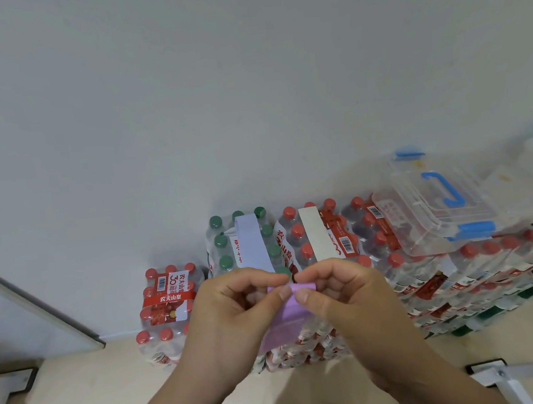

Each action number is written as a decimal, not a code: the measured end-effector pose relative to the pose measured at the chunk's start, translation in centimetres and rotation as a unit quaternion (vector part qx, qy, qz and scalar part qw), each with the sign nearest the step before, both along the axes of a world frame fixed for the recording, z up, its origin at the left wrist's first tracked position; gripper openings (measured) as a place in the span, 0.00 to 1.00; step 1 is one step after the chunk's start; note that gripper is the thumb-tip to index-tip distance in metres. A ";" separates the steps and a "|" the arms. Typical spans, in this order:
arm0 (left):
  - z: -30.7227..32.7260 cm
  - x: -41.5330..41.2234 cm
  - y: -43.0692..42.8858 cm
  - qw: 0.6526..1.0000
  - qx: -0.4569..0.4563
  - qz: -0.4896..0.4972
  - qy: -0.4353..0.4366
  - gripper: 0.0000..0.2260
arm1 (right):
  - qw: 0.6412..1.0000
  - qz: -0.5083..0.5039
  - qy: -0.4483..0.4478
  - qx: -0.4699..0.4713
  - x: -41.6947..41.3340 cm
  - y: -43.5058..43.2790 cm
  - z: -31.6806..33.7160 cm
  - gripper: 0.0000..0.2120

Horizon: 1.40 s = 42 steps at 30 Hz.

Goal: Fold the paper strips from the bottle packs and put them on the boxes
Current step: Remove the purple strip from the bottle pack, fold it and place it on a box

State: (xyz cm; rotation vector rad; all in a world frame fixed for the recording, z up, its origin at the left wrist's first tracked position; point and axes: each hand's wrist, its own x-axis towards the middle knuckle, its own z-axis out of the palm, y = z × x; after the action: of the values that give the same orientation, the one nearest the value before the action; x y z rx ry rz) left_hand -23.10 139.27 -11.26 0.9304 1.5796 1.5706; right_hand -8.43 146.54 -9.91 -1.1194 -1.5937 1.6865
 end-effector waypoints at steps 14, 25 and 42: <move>-0.3 -0.1 0.2 1.000 -0.011 0.005 -0.012 0.13 | 1.000 -0.018 0.018 0.016 0.1 0.1 0.1 0.09; 0.2 0.3 0.2 1.000 -0.012 0.001 -0.019 0.11 | 0.999 -0.030 0.025 0.035 0.3 0.0 0.1 0.09; 0.1 0.3 0.0 1.000 0.005 -0.010 -0.018 0.11 | 0.998 -0.031 0.046 0.001 0.2 -0.4 0.0 0.05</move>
State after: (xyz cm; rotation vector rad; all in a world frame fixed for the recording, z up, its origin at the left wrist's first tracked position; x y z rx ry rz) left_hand -22.80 139.29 -11.13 0.9168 1.5340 1.5737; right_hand -8.20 146.13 -9.94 -1.0632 -1.4886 1.6710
